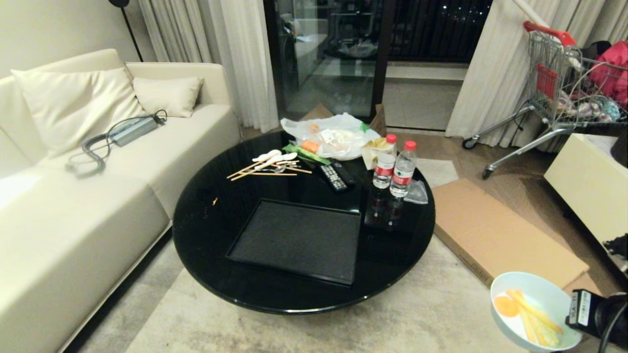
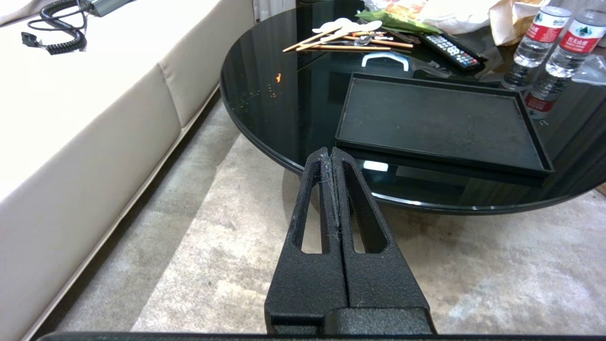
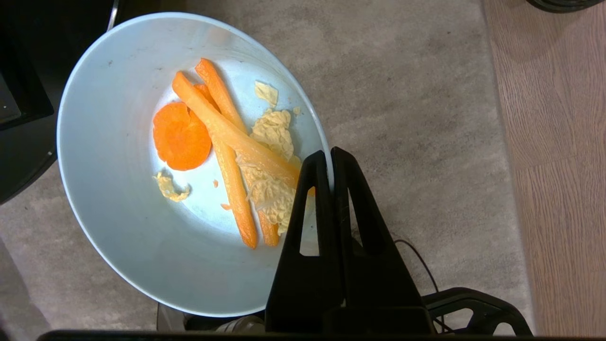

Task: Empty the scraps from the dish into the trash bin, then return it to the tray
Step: Move the bowl over the trash can

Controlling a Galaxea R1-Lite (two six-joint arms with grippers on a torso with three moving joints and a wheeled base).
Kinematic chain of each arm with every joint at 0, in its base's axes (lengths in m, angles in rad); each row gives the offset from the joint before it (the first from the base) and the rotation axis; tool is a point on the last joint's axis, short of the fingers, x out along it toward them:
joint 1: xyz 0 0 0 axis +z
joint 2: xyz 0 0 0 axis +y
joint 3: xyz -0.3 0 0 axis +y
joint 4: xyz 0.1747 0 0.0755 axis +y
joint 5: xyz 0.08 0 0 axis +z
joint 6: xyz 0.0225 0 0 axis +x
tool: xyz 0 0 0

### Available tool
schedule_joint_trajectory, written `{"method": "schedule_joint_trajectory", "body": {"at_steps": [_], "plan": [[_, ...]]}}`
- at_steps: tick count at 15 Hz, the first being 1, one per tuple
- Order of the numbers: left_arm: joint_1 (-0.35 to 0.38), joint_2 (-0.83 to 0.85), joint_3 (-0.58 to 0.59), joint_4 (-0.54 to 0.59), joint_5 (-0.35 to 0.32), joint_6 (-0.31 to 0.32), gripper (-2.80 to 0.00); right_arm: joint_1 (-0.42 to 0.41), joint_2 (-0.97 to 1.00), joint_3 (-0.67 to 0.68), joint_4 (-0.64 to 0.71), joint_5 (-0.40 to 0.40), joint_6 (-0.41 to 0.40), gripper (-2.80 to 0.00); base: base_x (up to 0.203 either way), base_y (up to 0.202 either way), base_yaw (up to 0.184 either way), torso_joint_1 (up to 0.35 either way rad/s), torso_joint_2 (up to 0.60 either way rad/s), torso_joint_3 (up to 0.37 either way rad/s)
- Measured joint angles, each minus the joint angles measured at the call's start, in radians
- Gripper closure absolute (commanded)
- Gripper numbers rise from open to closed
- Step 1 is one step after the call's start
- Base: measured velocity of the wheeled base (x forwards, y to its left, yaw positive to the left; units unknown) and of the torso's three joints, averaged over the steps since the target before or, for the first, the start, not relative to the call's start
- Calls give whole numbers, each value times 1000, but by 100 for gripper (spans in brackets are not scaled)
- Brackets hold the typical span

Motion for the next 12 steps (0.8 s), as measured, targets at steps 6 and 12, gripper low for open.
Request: {"method": "schedule_joint_trajectory", "body": {"at_steps": [6, 12], "plan": [[0, 0, 0, 0, 0, 0, 0, -1, 0, -7, 0, -4, 6, 0, 0, 0, 0, 0, 0, 0], [0, 0, 0, 0, 0, 0, 0, -1, 1, -2, 1, -10, 48, 0, -2, 1, -65, 0, 1, 0]]}}
